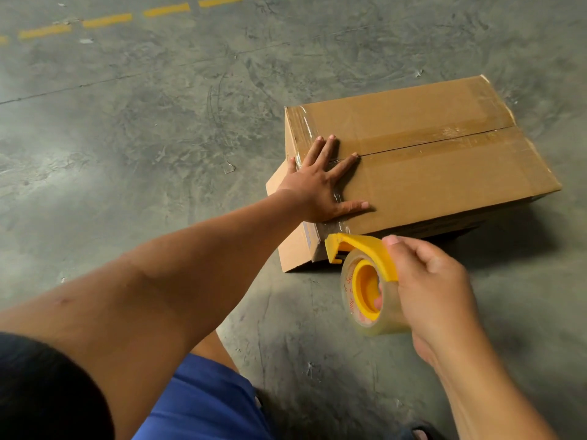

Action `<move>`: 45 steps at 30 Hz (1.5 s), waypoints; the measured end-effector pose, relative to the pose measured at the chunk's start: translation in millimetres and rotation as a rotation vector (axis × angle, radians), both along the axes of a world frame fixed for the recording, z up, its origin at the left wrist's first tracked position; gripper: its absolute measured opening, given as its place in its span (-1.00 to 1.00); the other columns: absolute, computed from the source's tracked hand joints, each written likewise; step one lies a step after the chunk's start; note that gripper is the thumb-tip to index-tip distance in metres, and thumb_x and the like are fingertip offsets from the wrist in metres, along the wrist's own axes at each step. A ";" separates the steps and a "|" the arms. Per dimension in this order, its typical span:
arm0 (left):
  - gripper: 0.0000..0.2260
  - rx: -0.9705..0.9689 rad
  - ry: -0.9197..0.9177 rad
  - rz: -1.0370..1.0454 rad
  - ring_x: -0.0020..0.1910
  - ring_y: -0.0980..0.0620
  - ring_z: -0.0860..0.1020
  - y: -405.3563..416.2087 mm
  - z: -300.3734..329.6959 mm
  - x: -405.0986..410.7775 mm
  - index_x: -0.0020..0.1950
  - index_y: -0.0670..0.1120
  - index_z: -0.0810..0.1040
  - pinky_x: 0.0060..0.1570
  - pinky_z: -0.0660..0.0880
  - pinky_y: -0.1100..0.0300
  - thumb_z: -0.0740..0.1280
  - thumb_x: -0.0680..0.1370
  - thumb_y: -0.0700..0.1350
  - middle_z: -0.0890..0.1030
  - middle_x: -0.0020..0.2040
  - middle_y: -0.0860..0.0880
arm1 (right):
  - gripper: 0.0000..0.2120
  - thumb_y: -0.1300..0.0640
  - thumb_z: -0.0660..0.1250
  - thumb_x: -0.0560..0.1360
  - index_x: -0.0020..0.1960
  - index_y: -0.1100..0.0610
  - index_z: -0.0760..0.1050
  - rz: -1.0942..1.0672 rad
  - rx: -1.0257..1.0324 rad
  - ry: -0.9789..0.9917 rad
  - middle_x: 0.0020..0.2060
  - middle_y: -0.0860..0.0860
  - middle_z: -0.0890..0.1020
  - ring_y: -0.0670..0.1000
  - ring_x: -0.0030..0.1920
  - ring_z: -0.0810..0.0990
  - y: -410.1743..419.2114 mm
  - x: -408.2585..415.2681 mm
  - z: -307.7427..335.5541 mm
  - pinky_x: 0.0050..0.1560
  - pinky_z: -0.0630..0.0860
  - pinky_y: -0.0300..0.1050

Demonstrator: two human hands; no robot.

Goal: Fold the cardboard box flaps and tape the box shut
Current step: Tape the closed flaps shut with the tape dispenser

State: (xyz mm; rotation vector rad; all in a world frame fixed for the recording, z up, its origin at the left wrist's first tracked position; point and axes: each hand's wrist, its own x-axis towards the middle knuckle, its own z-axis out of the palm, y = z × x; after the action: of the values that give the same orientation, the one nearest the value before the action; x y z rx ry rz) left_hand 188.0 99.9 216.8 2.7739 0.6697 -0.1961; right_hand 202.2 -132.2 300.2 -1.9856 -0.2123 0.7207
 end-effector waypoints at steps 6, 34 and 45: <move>-0.03 -0.005 0.018 0.003 0.57 -0.13 -0.37 1.0 0.6 1.8 0.61 0.21 -0.22 0.45 -0.14 -0.43 -0.05 0.34 0.65 -0.33 0.62 -0.05 | -0.76 -0.14 0.33 0.54 0.11 -0.07 0.62 -0.102 0.072 0.082 -0.13 -0.01 0.68 0.07 -0.28 0.68 -5.3 -6.8 -7.0 -0.43 0.57 -0.12; -0.51 -0.066 -0.517 -0.023 0.61 -0.10 0.07 -10.7 -35.1 -56.1 0.51 -0.09 0.41 0.52 0.19 -0.15 0.14 0.66 0.15 0.25 0.59 -0.13 | -0.73 -0.29 0.23 0.39 -0.02 -0.24 0.58 0.103 0.213 -0.161 -0.06 -0.51 0.55 -0.36 0.00 0.54 -42.9 -27.4 -34.9 -0.19 0.48 -0.35; -0.20 -0.075 -0.401 -0.100 0.62 -0.10 -0.13 -26.7 -53.8 -97.9 0.65 -0.03 0.03 0.52 0.13 -0.25 0.25 0.53 0.28 -0.09 0.65 -0.07 | -0.73 -0.28 0.29 0.43 0.02 -0.19 0.60 0.088 0.331 -0.104 0.01 -0.15 0.67 0.01 -0.26 0.71 -44.1 -15.0 -31.3 -0.29 0.62 0.03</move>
State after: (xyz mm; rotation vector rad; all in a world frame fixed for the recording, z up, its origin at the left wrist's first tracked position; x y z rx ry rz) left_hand 90.1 73.2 162.9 2.6580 0.4120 0.3018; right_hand 187.2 -176.3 268.8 -1.7059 -0.4544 0.5957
